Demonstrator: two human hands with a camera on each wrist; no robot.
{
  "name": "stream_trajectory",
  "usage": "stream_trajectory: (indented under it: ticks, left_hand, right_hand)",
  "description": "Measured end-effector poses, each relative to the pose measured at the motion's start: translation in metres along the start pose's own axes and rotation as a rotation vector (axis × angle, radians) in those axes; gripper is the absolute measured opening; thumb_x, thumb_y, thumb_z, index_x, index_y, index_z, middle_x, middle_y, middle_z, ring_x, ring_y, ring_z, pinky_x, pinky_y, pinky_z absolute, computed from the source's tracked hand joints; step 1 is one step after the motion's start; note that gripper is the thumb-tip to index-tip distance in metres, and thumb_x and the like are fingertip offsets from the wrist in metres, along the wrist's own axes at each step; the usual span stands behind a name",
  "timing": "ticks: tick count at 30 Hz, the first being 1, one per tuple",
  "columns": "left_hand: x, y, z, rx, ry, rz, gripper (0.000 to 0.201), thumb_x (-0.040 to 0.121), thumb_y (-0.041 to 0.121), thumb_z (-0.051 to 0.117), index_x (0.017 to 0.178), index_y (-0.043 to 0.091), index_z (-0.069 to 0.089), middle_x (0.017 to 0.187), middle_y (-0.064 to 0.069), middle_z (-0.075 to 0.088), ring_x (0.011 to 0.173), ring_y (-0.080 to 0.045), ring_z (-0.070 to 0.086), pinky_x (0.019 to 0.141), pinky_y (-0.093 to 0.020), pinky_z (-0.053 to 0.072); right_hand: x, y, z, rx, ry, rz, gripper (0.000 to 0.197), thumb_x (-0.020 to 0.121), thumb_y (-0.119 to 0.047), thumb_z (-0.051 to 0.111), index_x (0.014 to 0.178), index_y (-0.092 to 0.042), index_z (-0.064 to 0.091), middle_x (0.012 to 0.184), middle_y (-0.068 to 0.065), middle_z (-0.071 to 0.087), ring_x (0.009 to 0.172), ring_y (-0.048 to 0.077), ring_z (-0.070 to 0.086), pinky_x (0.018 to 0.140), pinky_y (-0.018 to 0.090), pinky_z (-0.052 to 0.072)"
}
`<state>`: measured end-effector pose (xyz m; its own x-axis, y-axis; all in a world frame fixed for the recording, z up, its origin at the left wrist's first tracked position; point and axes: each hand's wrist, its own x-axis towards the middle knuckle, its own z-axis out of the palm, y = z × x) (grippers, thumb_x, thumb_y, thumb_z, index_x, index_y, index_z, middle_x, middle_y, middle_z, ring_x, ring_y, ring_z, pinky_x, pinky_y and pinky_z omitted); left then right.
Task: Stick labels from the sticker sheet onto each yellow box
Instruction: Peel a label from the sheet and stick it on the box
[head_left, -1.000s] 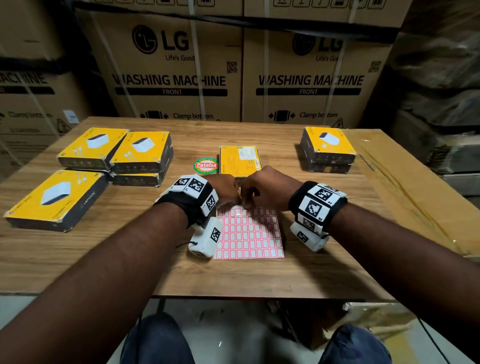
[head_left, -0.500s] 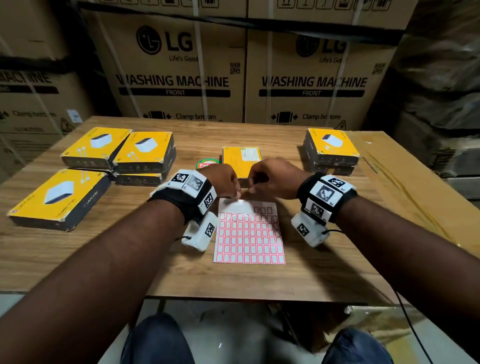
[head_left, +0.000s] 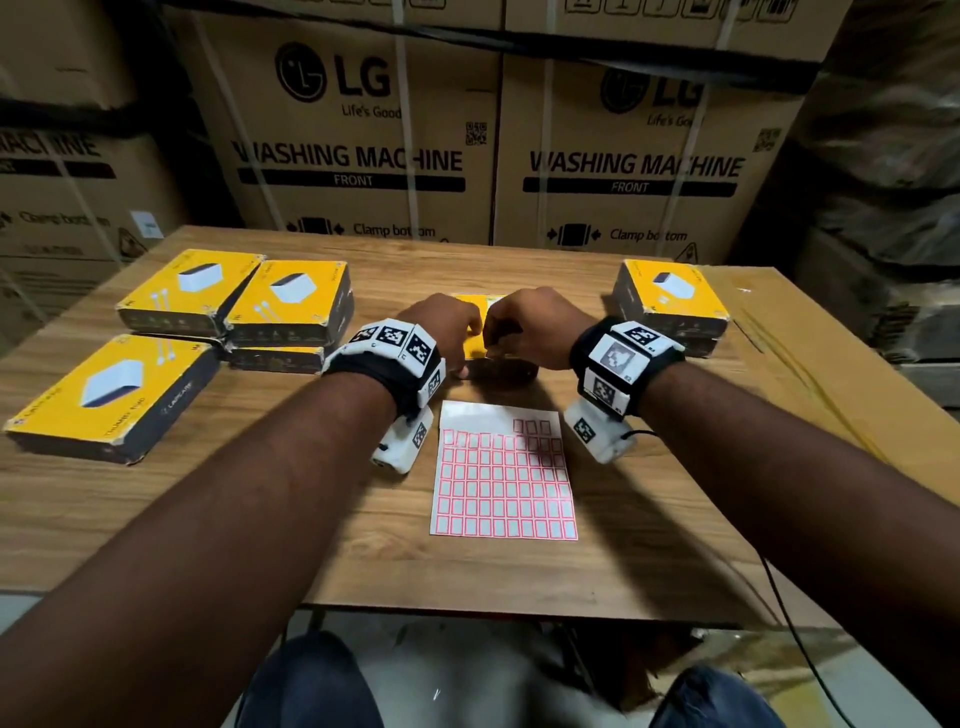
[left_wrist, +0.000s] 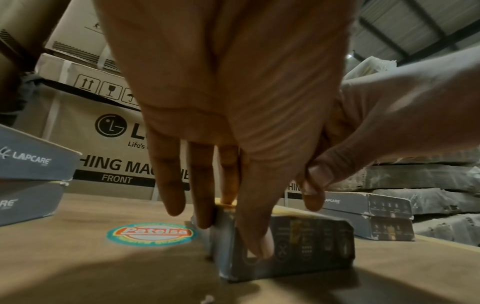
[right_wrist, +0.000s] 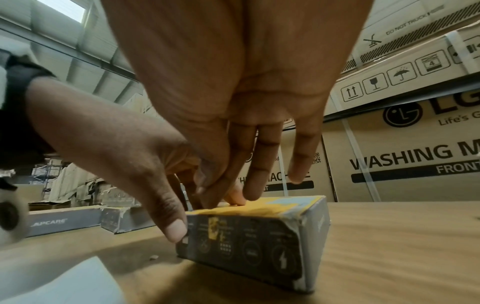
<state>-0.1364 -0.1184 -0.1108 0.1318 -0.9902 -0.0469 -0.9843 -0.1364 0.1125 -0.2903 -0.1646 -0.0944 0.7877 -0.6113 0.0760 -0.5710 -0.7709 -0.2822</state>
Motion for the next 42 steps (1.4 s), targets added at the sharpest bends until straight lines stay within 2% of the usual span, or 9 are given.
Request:
stream_trajectory:
  ticks: [3,6,9,12,17,23,28,37,42]
  left_hand:
    - [-0.001,0.000,-0.002,-0.001,0.006,0.008,0.068,0.063,0.024,0.089,0.124,0.025,0.059,0.122,-0.003,0.063,0.110,-0.026,0.060,0.087,-0.034,0.052]
    - [0.000,0.001,-0.001,-0.001,0.016,0.006,0.068,0.062,0.022,0.089,0.123,0.026,0.059,0.122,-0.002,0.063,0.110,-0.025,0.061,0.087,-0.033,0.052]
    - [0.000,0.002,0.000,-0.003,0.020,0.001,0.069,0.061,0.022,0.090,0.123,0.026,0.060,0.123,-0.001,0.063,0.110,-0.024,0.061,0.086,-0.031,0.051]
    - [0.001,0.001,-0.001,0.001,0.014,0.008,0.071,0.062,0.022,0.090,0.126,0.024,0.059,0.125,-0.001,0.063,0.112,-0.024,0.060,0.088,-0.032,0.051]
    - [0.003,-0.002,0.000,-0.029,0.008,0.002,0.070,0.063,0.020,0.089,0.126,0.023,0.060,0.126,-0.002,0.063,0.113,-0.024,0.060,0.089,-0.032,0.051]
    - [0.004,-0.003,0.002,-0.051,0.013,-0.005,0.068,0.063,0.017,0.089,0.125,0.023,0.060,0.127,-0.003,0.062,0.113,-0.024,0.060,0.090,-0.032,0.051]
    - [0.005,-0.003,0.001,-0.052,-0.002,-0.004,0.071,0.062,0.017,0.091,0.125,0.022,0.060,0.127,-0.004,0.061,0.114,-0.024,0.060,0.088,-0.032,0.051]
    - [0.004,-0.003,-0.001,-0.047,0.004,-0.008,0.068,0.062,0.015,0.090,0.123,0.022,0.061,0.124,-0.003,0.062,0.110,-0.023,0.062,0.077,-0.028,0.048]
    - [0.006,-0.002,-0.003,-0.043,-0.005,-0.008,0.065,0.064,0.012,0.089,0.122,0.022,0.061,0.124,-0.002,0.062,0.109,-0.023,0.062,0.076,-0.029,0.048]
  right_hand:
    - [0.003,-0.002,0.000,-0.033,-0.050,0.009,0.016,0.084,-0.012,0.066,0.087,-0.027,0.072,0.087,-0.010,0.058,0.084,0.011,0.053,0.072,0.023,0.037]
    - [0.003,-0.003,-0.001,-0.107,-0.079,0.021,0.023,0.086,-0.011,0.060,0.099,-0.023,0.075,0.091,-0.005,0.058,0.085,0.012,0.048,0.073,0.022,0.034]
    - [0.004,-0.002,-0.001,-0.128,-0.104,0.034,0.026,0.086,-0.010,0.058,0.104,-0.019,0.075,0.102,0.004,0.068,0.086,0.017,0.053,0.073,0.024,0.038]
    - [0.005,-0.003,0.001,-0.127,-0.106,0.048,0.028,0.086,-0.009,0.056,0.106,-0.019,0.074,0.106,0.007,0.069,0.085,0.018,0.052,0.074,0.024,0.040]
    - [0.005,-0.005,0.003,-0.123,-0.083,0.062,0.024,0.087,-0.014,0.060,0.105,-0.021,0.074,0.105,0.007,0.069,0.083,0.017,0.051,0.075,0.026,0.045]
    - [0.001,-0.008,0.004,-0.139,-0.082,0.073,0.026,0.086,-0.012,0.061,0.107,-0.020,0.073,0.107,0.006,0.066,0.096,0.023,0.060,0.081,0.033,0.052]
    - [0.003,-0.010,0.008,-0.206,-0.073,0.072,0.028,0.084,-0.013,0.064,0.107,-0.026,0.072,0.105,0.005,0.067,0.093,0.023,0.062,0.078,0.035,0.055]
    - [0.003,-0.008,0.013,-0.315,-0.028,0.046,0.032,0.082,-0.008,0.058,0.107,-0.022,0.070,0.107,0.004,0.065,0.098,0.026,0.061,0.072,0.036,0.052]
    - [0.005,-0.007,0.014,-0.330,-0.024,0.038,0.029,0.083,-0.012,0.060,0.109,-0.023,0.069,0.109,0.004,0.064,0.099,0.027,0.061,0.073,0.036,0.052]
